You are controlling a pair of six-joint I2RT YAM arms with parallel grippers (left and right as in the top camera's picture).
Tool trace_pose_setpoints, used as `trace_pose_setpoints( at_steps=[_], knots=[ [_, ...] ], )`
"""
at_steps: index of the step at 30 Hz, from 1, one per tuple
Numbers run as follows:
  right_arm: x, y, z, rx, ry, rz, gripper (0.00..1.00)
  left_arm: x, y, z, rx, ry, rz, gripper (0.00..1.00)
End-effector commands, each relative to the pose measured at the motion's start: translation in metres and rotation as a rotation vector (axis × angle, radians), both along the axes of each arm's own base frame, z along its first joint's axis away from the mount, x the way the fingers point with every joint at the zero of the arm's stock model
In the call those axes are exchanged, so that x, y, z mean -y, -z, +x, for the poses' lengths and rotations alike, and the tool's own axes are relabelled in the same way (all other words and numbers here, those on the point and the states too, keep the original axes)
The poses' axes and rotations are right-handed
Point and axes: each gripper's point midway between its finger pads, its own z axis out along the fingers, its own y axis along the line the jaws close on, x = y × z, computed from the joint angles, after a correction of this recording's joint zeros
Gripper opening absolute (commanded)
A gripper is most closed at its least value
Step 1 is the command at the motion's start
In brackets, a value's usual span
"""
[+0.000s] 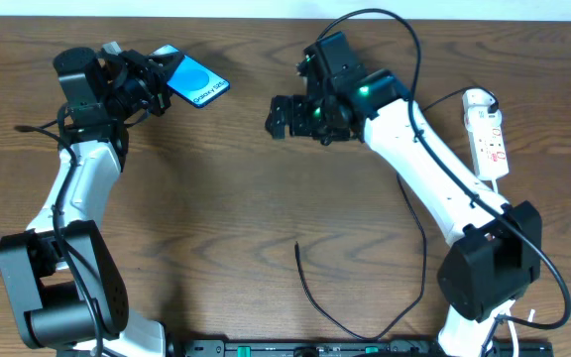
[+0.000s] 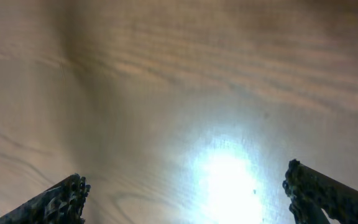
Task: Plug charger to phone and switch on socket
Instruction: 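Release the phone and move the right gripper down toward the table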
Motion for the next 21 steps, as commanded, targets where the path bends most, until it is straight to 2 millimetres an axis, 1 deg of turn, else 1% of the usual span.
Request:
trace_pose_setpoints(
  at_steps=[1, 9, 10, 18, 19, 21],
  knots=[
    [-0.005, 0.013, -0.021, -0.031, -0.053, -0.053, 0.99, 0.002, -0.013, -0.004, 0.041, 0.020, 0.012, 0.07],
    [0.003, 0.044, -0.067, -0.173, -0.102, -0.166, 0.99, 0.002, -0.012, -0.004, 0.038, 0.020, 0.011, 0.07],
    [0.006, 0.052, -0.079, -0.198, -0.139, -0.194, 0.99, 0.002, -0.012, -0.004, 0.038, 0.020, 0.011, 0.08],
    [0.019, 0.087, -0.126, -0.283, -0.318, -0.298, 0.99, 0.002, -0.012, -0.004, 0.037, 0.020, 0.011, 0.08],
    [0.022, 0.094, -0.137, -0.306, -0.346, -0.319, 0.99, 0.002, -0.011, -0.004, 0.033, 0.020, 0.010, 0.08],
    [0.026, 0.100, -0.148, -0.332, -0.370, -0.341, 0.99, 0.002, -0.009, -0.005, 0.023, 0.020, 0.009, 0.07]
  ],
)
